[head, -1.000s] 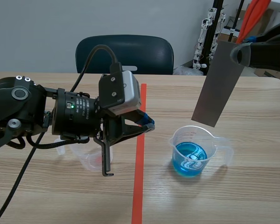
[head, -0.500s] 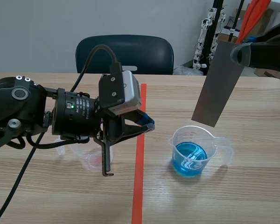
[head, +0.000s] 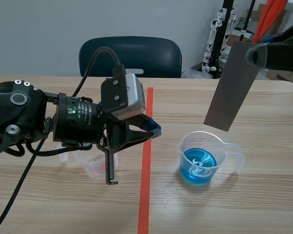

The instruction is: Do the redox reaction experiment. lower the plate into the blue solution

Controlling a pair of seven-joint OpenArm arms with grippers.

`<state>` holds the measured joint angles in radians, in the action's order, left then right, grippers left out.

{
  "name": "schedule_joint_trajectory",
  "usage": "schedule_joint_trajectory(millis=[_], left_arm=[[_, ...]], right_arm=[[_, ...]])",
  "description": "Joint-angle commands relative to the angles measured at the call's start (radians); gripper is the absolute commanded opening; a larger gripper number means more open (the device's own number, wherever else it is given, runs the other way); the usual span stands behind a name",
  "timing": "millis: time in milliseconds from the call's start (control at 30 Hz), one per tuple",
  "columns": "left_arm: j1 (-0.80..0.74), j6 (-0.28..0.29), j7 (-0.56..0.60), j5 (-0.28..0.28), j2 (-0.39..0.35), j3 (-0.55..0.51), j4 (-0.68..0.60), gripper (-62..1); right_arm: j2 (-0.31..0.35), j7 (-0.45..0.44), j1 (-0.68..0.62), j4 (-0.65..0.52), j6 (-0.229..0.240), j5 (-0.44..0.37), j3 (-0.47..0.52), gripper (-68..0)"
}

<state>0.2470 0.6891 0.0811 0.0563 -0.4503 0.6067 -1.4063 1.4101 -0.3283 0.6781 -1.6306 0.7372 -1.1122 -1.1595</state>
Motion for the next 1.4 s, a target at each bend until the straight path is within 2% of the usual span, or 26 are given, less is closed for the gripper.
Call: schedule_joint_trajectory(millis=[0, 133, 300, 400, 667, 833, 900, 967, 1133, 1267, 1367], left_arm=[[-0.021, 0.003, 0.020, -0.051, -0.027, -0.021, -0.026, -58.2], [-0.075, 0.003, 0.060, -0.121, -0.076, -0.072, -0.059, -58.2], [-0.151, 0.003, 0.063, -0.124, -0.119, -0.137, -0.086, -58.2], [-0.212, 0.003, 0.103, -0.124, -0.148, -0.182, -0.096, -58.2], [-0.453, 0.003, 0.318, -0.123, -0.223, -0.360, -0.108, -58.2], [-0.633, 0.002, 0.503, -0.119, -0.246, -0.484, -0.108, -58.2], [-0.703, -0.008, 0.569, -0.105, -0.246, -0.528, -0.108, -58.2], [-0.771, -0.036, 0.648, -0.066, -0.246, -0.562, -0.107, -58.2], [-0.906, -0.159, 0.819, 0.026, -0.245, -0.589, -0.102, -58.2], [-0.948, -0.209, 0.910, 0.078, -0.212, -0.588, -0.055, -58.2], [-0.947, -0.239, 0.966, 0.122, -0.167, -0.588, 0.031, -58.2]], right_arm=[[0.017, -0.021, 0.014, -0.008, 0.008, -0.017, 0.015, -66.9], [0.017, -0.023, 0.014, -0.008, 0.008, -0.014, 0.015, -66.9], [0.016, -0.076, -0.015, -0.008, -0.014, 0.037, 0.015, -66.9], [0.016, -0.093, -0.025, -0.008, -0.015, 0.062, 0.015, -66.9], [0.016, -0.124, -0.042, -0.008, -0.041, 0.097, 0.015, -66.9], [0.008, -0.137, -0.064, -0.008, -0.055, 0.122, 0.015, -66.9], [0.005, -0.150, -0.074, -0.005, -0.072, 0.126, 0.015, -66.9], [-0.002, -0.164, -0.080, 0.002, -0.074, 0.144, 0.015, -66.9], [-0.009, -0.172, -0.085, 0.019, -0.077, 0.144, 0.015, -66.9], [-0.020, -0.172, -0.085, 0.031, -0.080, 0.144, 0.015, -66.9], [-0.043, -0.168, -0.086, 0.053, -0.080, 0.145, 0.015, -66.9]])
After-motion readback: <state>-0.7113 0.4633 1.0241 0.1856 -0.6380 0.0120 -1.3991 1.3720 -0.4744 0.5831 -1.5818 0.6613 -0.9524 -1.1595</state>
